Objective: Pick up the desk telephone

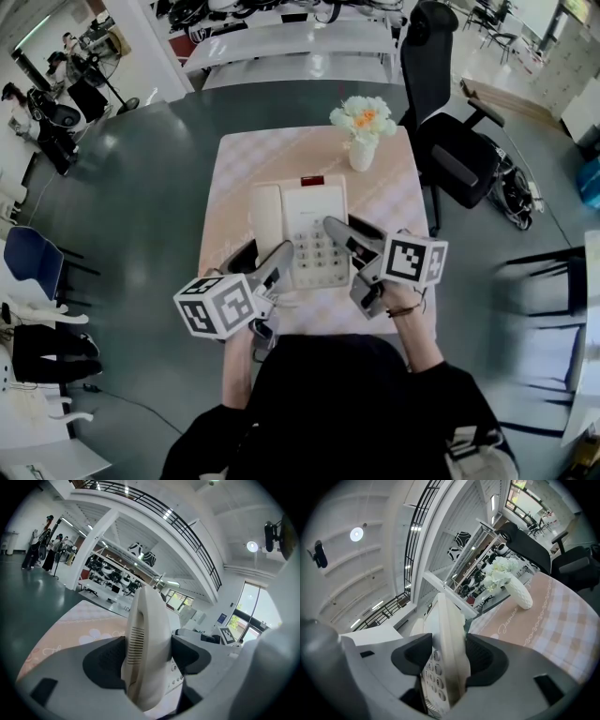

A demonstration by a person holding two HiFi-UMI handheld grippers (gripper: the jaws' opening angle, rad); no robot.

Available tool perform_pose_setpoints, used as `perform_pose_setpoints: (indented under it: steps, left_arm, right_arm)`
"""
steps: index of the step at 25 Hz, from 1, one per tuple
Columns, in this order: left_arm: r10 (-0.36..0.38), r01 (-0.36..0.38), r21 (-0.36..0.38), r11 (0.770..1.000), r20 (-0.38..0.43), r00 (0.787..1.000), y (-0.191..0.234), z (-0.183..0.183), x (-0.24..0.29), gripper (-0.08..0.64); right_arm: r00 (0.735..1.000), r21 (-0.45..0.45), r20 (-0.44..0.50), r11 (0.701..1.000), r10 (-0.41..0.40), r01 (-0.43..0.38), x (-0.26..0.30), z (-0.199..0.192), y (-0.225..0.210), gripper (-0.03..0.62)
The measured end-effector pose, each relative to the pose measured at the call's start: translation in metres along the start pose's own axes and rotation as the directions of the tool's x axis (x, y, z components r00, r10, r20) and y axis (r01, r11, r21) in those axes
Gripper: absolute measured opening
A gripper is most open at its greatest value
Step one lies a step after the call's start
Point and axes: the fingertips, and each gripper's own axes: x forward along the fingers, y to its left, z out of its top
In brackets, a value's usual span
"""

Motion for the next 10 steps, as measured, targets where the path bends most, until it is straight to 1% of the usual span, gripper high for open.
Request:
perform_pose_setpoints:
  steps: [4, 5, 10]
  left_arm:
    - [-0.002, 0.002, -0.002, 1.0, -0.002, 1.0, -0.0008, -0.0039, 0.0018, 0.301]
    - [-0.001, 0.001, -0.003, 1.0, -0.003, 1.0, -0.0009, -0.0042, 0.0014, 0.301]
    - [0.003, -0.003, -0.002, 1.0, -0.005, 1.0, 0.0003, 0.0008, -0.0006, 0.301]
  right_arm:
    - [1.0, -0.004, 0.004, 1.0, 0.026, -0.026, -0.0006, -0.0006, 0.0011, 0.209]
    - [1.0, -0.002, 0.003, 1.0, 0.021, -0.021, -0.0011, -0.0012, 0.0007, 0.209]
    - [0.998, 0.011, -0.01, 0.998, -0.065, 0.065, -0.0045, -0.0018, -0.0075, 0.207]
